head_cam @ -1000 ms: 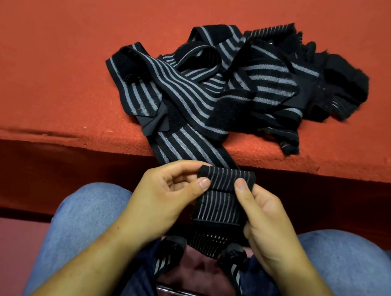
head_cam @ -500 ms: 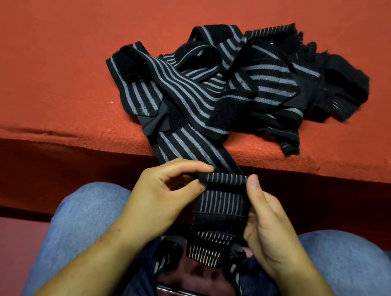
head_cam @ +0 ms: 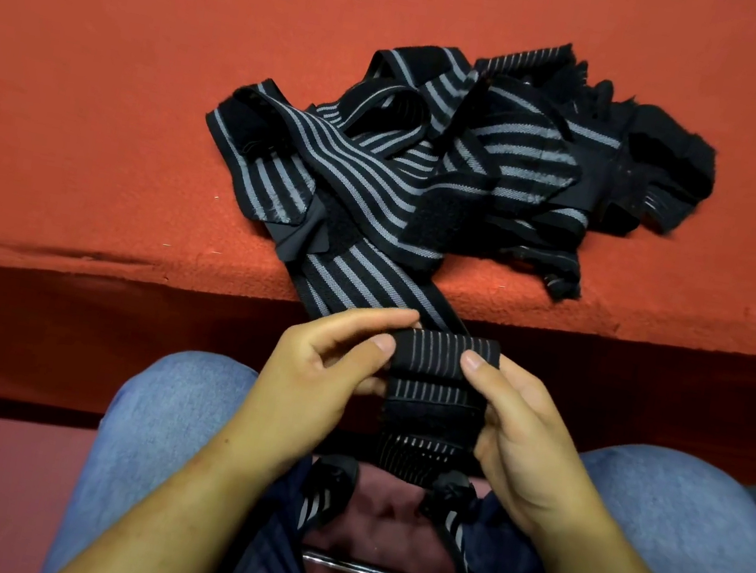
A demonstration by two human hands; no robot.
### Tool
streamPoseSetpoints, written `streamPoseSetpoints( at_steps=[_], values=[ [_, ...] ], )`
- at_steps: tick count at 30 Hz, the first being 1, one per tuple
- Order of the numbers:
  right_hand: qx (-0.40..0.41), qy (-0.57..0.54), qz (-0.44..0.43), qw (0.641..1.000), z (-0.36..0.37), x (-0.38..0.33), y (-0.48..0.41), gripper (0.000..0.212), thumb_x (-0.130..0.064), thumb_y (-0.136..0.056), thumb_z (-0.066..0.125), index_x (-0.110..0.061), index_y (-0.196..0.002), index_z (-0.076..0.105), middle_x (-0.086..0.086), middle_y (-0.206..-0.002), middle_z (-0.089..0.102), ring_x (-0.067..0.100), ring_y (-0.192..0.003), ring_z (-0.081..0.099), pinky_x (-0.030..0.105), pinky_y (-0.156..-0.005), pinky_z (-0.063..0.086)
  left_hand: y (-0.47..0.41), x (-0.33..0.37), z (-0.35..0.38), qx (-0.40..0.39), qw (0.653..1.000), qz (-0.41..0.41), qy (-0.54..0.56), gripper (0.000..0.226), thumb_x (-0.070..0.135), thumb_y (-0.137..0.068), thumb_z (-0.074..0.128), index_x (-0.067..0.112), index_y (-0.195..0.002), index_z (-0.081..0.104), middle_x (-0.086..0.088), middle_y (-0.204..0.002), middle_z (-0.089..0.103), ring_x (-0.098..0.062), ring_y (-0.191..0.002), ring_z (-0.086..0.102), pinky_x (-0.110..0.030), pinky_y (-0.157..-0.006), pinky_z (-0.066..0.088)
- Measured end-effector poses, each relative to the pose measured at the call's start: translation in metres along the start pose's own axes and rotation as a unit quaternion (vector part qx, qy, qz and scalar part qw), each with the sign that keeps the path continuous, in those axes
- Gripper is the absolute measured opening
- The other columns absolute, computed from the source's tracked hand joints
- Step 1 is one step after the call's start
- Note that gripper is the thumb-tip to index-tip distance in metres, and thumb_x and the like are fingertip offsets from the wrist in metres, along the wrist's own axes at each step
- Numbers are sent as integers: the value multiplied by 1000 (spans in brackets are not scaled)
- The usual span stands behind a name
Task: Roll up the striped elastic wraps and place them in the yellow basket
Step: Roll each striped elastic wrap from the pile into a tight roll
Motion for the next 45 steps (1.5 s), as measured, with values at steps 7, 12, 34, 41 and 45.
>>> streamPoseSetpoints(
  at_steps=[7, 12, 34, 41, 45],
  values=[
    [-8, 18, -13, 1000, -1, 3, -1, 34, -35, -98, 58, -13, -120, 74, 18, -118, 76, 33, -112, 72, 52, -101, 53, -1, -2, 3, -22, 999, -43, 13, 34, 27, -88, 65, 11, -117, 74, -8, -102, 80, -16, -96, 76, -25, -80, 60],
    [-4, 52, -13, 999, -2, 8, -3, 40, -45, -96, 63, -15, -120, 73, 15, -119, 76, 34, -116, 71, 56, -107, 51, -3, -6, 1, -22, 999, -33, 24, 30, 23, -88, 68, 8, -114, 75, -10, -100, 80, -15, -93, 75, -22, -78, 57],
    [3, 50, -11, 999, 2, 4, -2, 40, -46, -95, 66, -15, -118, 76, 14, -116, 77, 32, -113, 73, 54, -105, 52, -1, -5, 0, -10, 1000, -5, -11, 26, 21, -84, 76, 14, -109, 77, -6, -100, 80, -17, -92, 74, -26, -85, 59],
    [-5, 29, 52, 998, 4, 3, 0, 54, -57, -87, 59, -12, -110, 80, 16, -113, 78, 30, -108, 75, 42, -97, 54, -1, 1, 0, 23, 998, 41, -39, 23, 8, -87, 76, 22, -105, 77, 5, -100, 80, -6, -91, 73, -17, -83, 55],
    [-10, 8, 71, 997, 5, 2, 0, 61, -59, -86, 56, -10, -114, 79, 17, -116, 77, 29, -111, 74, 42, -99, 53, -1, 3, -1, 19, 993, 74, -93, 28, 3, -87, 78, 24, -105, 77, 11, -104, 79, -2, -99, 73, -13, -88, 51]
  ],
)
Point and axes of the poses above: each hand's wrist, its own y-axis away from the middle knuckle, its own z-axis out of the palm, x = y × z, the point moved 1 cm from there along -y, towards the middle knuckle
